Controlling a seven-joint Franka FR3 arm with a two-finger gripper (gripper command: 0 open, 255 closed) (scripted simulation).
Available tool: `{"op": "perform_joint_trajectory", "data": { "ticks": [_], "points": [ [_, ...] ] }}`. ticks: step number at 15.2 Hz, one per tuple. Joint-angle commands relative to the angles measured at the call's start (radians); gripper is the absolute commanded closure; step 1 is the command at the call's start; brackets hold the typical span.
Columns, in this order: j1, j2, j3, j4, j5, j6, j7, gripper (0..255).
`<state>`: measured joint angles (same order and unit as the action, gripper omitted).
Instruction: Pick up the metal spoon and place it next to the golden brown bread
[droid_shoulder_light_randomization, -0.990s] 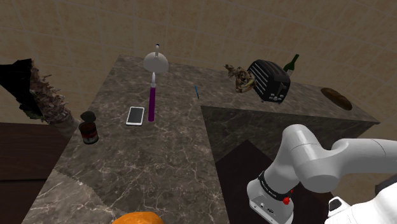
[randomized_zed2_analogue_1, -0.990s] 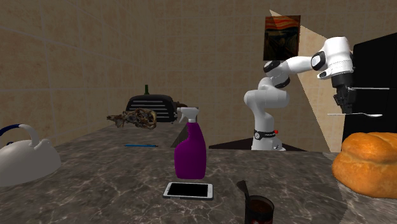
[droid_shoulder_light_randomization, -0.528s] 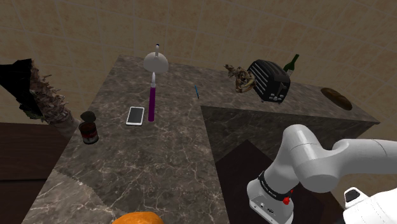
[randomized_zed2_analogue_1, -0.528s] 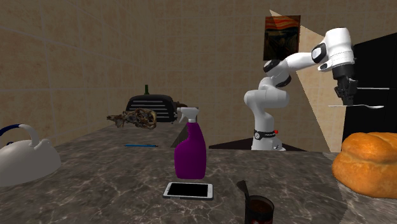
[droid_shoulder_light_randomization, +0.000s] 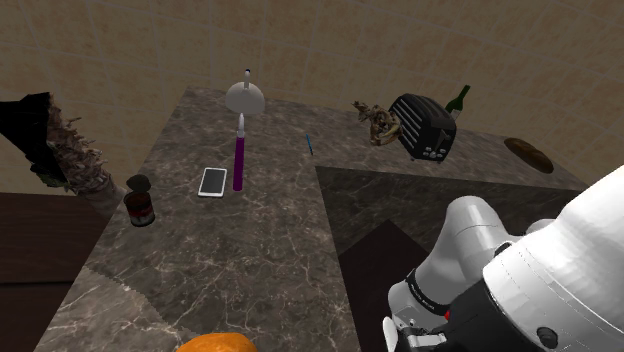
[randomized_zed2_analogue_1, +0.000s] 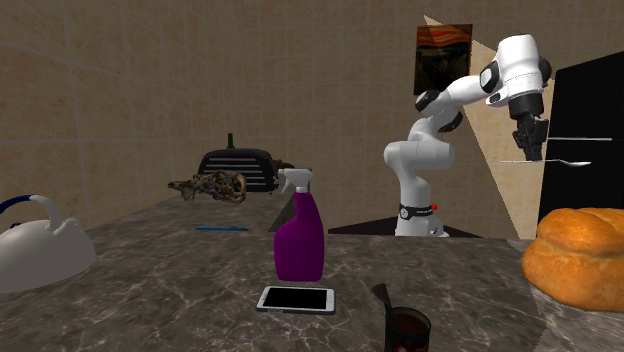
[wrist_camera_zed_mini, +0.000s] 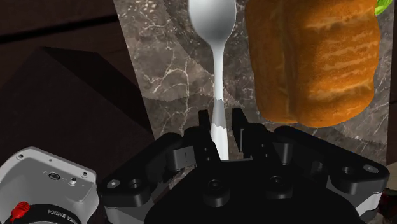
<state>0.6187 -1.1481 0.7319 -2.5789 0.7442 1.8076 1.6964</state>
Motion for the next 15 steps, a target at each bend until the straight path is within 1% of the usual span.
{"op": "perform_joint_trajectory", "data": {
  "ticks": [1, 2, 15],
  "points": [
    [-0.033, 0.031, -0.03, -0.012, -0.022, 0.024, -0.058, 255],
    [-0.049, 0.047, -0.045, -0.016, -0.033, 0.035, -0.085, 255],
    [-0.013, 0.056, 0.07, -0.158, 0.079, 0.187, -0.112, 255]
  ]
}}
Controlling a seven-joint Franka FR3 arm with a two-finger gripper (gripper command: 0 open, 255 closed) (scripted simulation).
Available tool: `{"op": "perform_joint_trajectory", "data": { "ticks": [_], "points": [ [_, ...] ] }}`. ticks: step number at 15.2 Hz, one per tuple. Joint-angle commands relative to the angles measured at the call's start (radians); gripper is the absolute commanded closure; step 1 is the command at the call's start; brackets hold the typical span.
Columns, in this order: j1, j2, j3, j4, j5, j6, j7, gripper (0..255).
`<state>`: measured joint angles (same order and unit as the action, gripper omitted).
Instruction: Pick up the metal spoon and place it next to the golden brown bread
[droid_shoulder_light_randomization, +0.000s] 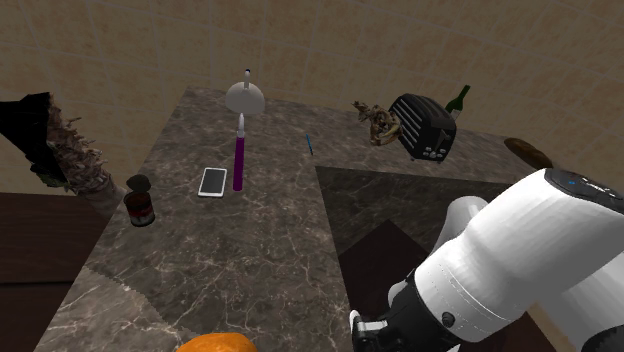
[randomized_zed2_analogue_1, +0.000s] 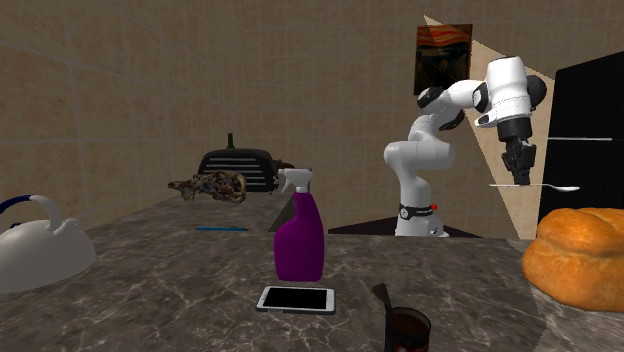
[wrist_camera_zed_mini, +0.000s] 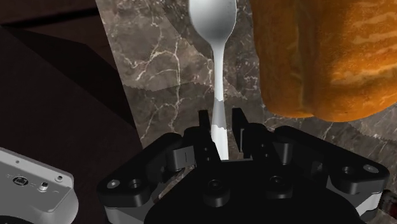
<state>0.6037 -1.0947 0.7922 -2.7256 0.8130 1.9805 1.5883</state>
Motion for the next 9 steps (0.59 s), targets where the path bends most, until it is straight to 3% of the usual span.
{"op": "perform_joint_trajectory", "data": {
  "ticks": [1, 9],
  "points": [
    [0.005, 0.006, 0.02, -0.021, 0.02, 0.027, -0.006, 255],
    [0.019, 0.048, 0.111, -0.089, 0.109, 0.137, -0.03, 255]
  ]
}}
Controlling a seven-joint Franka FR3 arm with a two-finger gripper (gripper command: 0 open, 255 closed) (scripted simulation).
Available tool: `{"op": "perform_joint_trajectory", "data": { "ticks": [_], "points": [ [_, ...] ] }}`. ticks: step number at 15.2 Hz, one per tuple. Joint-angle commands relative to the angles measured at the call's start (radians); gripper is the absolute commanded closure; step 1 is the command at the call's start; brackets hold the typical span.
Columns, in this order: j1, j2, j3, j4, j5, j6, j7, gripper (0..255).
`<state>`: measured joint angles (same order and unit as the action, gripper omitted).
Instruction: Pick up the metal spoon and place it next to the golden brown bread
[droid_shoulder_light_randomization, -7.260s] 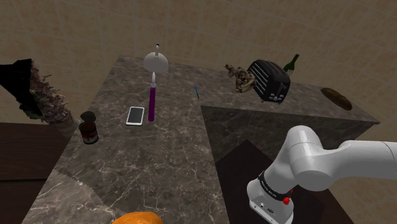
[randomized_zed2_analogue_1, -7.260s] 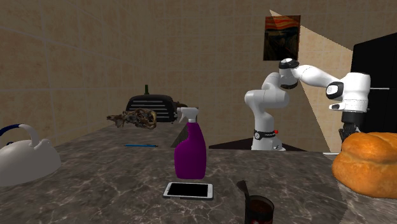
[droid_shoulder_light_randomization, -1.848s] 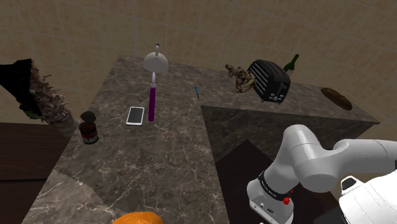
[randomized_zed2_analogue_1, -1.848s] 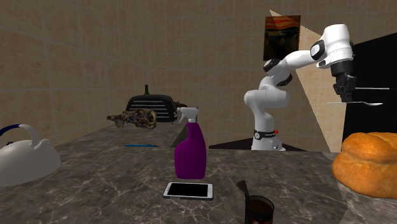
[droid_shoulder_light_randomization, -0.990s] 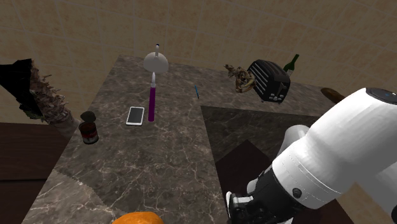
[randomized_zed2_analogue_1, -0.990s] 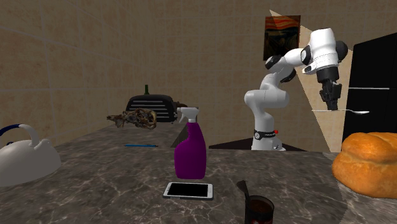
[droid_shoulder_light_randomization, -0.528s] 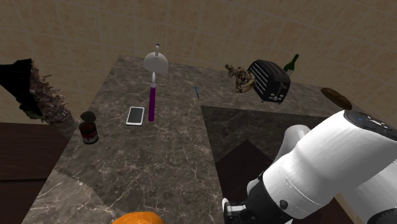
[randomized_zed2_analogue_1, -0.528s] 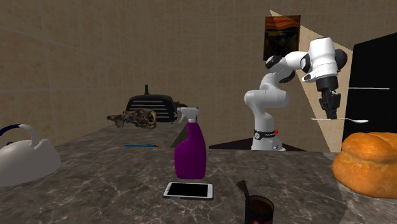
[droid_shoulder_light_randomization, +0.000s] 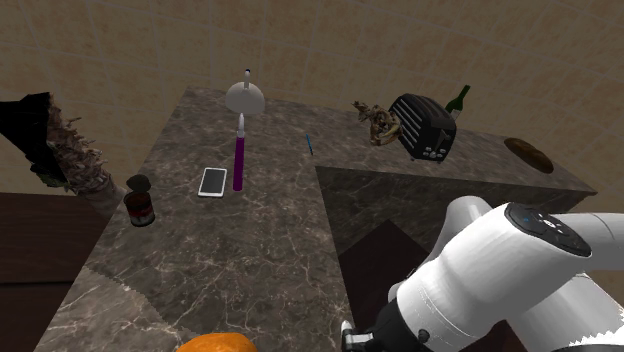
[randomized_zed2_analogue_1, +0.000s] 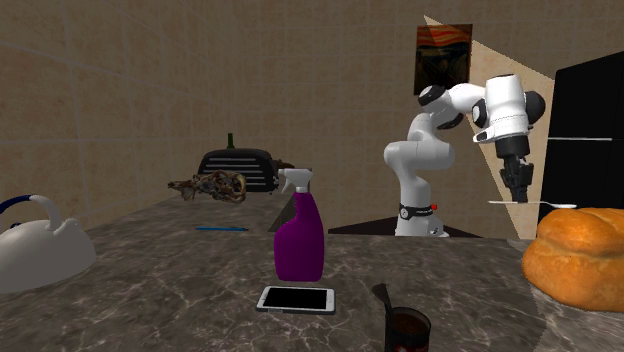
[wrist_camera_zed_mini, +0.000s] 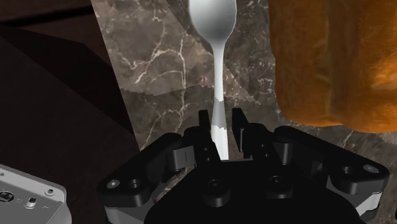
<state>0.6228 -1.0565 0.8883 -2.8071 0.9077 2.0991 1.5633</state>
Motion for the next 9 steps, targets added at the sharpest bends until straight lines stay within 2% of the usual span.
{"op": "perform_joint_trajectory", "data": {
  "ticks": [1, 9],
  "points": [
    [0.001, 0.017, 0.027, -0.015, 0.026, 0.033, -0.008, 255],
    [-0.004, 0.095, 0.138, -0.063, 0.132, 0.161, -0.044, 255]
  ]
}}
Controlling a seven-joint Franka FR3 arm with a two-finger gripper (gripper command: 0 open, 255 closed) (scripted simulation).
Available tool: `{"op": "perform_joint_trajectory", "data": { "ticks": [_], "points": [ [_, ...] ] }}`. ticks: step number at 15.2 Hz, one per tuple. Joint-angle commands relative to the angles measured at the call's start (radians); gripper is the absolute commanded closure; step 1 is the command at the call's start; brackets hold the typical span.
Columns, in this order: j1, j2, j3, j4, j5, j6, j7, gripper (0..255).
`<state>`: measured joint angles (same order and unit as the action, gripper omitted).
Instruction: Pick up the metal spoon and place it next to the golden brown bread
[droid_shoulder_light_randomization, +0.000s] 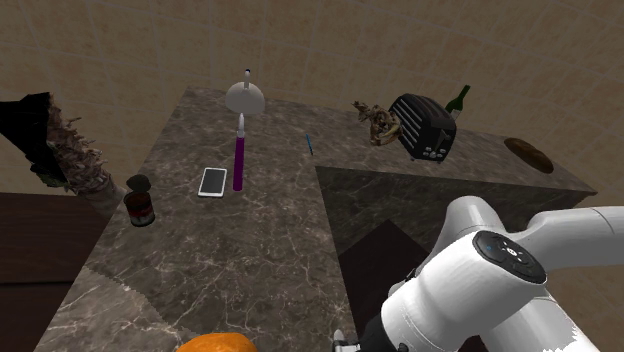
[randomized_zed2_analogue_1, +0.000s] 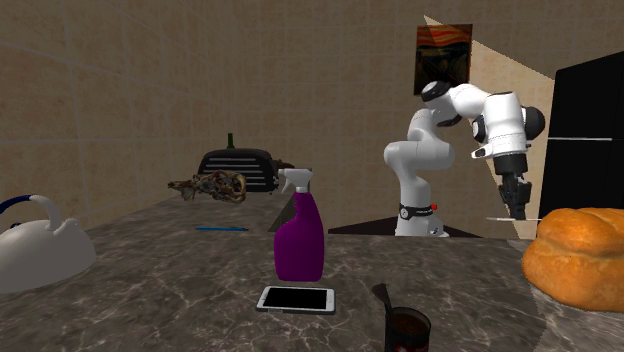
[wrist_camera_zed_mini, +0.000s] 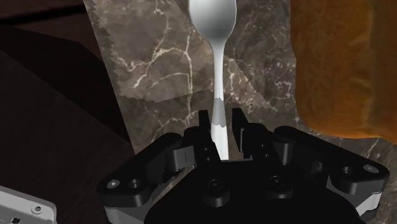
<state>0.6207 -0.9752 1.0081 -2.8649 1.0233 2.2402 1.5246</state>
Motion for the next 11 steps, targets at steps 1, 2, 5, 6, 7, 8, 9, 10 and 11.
{"op": "perform_joint_trajectory", "data": {
  "ticks": [1, 2, 5, 6, 7, 8, 9, 10, 11],
  "points": [
    [-0.005, 0.026, 0.033, -0.009, 0.031, 0.038, -0.011, 255],
    [-0.008, 0.039, 0.049, -0.013, 0.046, 0.055, -0.017, 255],
    [-0.021, 0.081, 0.098, -0.023, 0.092, 0.111, -0.038, 255],
    [-0.027, 0.097, 0.116, -0.025, 0.107, 0.13, -0.045, 255],
    [-0.033, 0.112, 0.133, -0.027, 0.124, 0.149, -0.053, 255],
    [-0.041, 0.129, 0.152, -0.029, 0.14, 0.169, -0.062, 255],
    [-0.049, 0.146, 0.171, -0.03, 0.157, 0.189, -0.071, 255],
    [-0.058, 0.163, 0.191, -0.031, 0.174, 0.209, -0.081, 255],
    [-0.069, 0.182, 0.211, -0.031, 0.191, 0.23, -0.091, 255]
  ]
}}
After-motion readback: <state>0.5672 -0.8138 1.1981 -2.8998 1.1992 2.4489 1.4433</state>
